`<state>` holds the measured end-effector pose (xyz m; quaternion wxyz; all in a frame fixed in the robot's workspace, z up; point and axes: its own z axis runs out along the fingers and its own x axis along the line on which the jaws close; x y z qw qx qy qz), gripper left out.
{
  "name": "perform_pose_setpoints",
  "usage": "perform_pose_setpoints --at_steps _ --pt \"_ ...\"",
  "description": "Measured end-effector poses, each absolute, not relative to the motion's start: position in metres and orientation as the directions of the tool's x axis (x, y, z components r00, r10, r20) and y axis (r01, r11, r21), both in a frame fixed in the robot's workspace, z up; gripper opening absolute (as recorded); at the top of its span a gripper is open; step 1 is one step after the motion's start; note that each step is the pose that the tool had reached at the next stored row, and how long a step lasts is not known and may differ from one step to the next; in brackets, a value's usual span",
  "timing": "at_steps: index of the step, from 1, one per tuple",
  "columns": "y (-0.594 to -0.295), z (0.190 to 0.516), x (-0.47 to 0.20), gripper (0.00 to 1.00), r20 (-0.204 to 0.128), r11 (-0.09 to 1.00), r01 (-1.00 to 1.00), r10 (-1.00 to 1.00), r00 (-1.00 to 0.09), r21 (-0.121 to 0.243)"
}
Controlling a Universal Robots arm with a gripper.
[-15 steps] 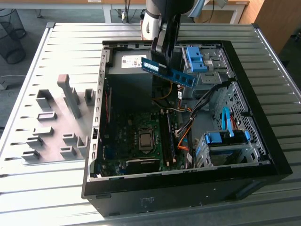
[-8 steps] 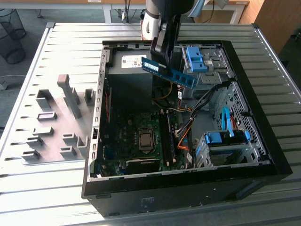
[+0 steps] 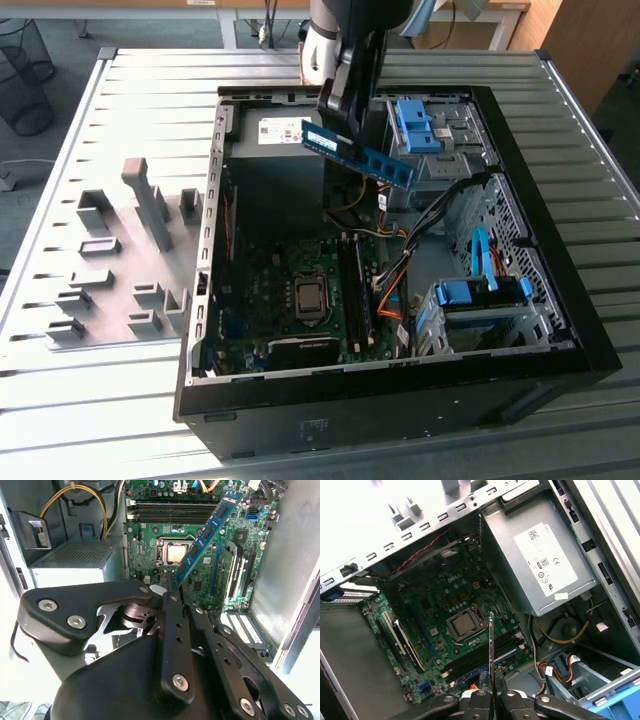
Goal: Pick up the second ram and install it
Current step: 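Insert the second ram into the second slot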
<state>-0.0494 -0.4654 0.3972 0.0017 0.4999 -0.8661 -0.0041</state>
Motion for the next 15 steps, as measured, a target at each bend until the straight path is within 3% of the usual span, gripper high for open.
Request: perform_pose_setpoints --at_steps 15 --pt "-0.4654 0.3969 -0.0494 0.14 -0.001 0.545 -0.839 -0.839 -0.545 0.009"
